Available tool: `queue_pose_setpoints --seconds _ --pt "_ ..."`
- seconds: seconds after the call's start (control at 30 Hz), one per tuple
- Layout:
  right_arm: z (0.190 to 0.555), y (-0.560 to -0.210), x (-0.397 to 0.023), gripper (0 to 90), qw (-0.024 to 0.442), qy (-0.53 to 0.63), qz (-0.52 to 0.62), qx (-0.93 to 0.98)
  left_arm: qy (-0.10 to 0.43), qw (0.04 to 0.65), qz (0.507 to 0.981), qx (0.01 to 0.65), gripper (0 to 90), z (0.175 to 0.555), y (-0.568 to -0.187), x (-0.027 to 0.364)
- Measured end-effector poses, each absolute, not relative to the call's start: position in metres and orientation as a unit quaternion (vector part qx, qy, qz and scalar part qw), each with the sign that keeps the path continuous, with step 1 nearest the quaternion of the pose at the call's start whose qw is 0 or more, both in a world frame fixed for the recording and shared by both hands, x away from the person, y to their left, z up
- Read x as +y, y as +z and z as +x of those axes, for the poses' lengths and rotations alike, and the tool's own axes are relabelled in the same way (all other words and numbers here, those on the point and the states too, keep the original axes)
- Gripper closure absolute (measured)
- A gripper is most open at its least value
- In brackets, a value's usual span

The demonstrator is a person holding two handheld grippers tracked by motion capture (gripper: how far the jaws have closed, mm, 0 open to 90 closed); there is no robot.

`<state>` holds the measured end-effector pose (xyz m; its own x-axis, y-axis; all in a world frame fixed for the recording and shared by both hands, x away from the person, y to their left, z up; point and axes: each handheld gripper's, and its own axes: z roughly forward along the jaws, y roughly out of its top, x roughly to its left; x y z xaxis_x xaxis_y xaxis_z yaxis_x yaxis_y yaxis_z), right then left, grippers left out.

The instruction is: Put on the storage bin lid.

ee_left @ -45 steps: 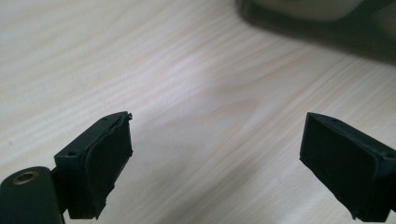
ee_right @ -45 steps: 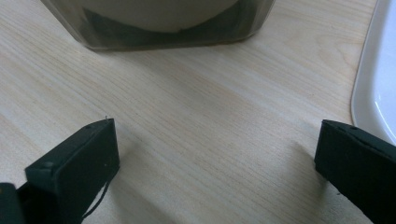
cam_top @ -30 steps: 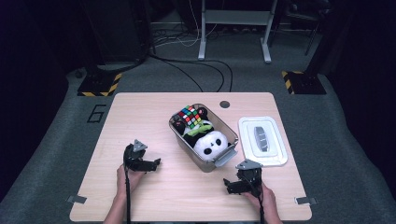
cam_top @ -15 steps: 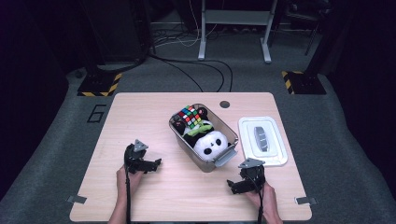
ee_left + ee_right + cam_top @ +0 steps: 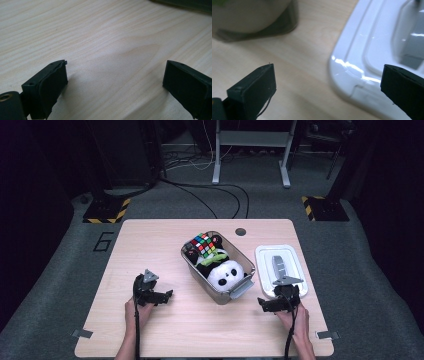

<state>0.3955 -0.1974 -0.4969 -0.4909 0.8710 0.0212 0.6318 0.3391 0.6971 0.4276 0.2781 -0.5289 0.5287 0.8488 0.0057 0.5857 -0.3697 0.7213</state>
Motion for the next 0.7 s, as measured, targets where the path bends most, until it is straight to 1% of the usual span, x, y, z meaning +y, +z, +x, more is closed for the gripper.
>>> queue_pose_setpoints --seconds 0.3,0.63,0.7 --pt "0.428 -0.483 -0.214 0.0 0.192 0.324 0.5 0.78 0.192 0.342 0.805 0.445 5.3 0.428 -0.529 0.278" --pt "0.468 -0.485 -0.226 0.0 0.202 0.304 0.531 0.765 0.19 0.346 0.801 0.45 5.3 0.428 -0.529 0.277" --pt "0.475 -0.486 -0.228 3.4 0.205 0.303 0.535 0.761 0.191 0.347 0.8 0.45 5.3 0.428 -0.529 0.277"
